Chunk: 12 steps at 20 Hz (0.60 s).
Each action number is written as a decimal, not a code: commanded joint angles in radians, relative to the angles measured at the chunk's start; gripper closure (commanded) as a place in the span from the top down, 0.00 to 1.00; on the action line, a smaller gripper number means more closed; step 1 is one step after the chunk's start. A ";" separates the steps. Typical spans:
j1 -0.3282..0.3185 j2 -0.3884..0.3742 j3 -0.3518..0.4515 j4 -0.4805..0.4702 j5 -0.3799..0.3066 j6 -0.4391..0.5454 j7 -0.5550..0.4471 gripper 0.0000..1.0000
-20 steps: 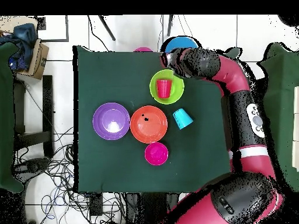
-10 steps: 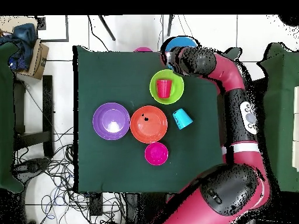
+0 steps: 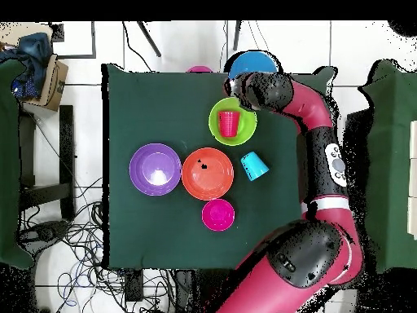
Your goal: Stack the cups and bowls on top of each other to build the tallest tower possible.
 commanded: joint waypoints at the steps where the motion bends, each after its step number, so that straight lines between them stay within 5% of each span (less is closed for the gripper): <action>1: 0.048 0.078 -0.093 -0.085 -0.082 -0.051 -0.039 1.00; 11: 0.054 0.167 -0.068 -0.155 -0.083 0.034 -0.197 1.00; 12: 0.053 0.169 -0.068 -0.154 -0.078 0.032 -0.193 0.00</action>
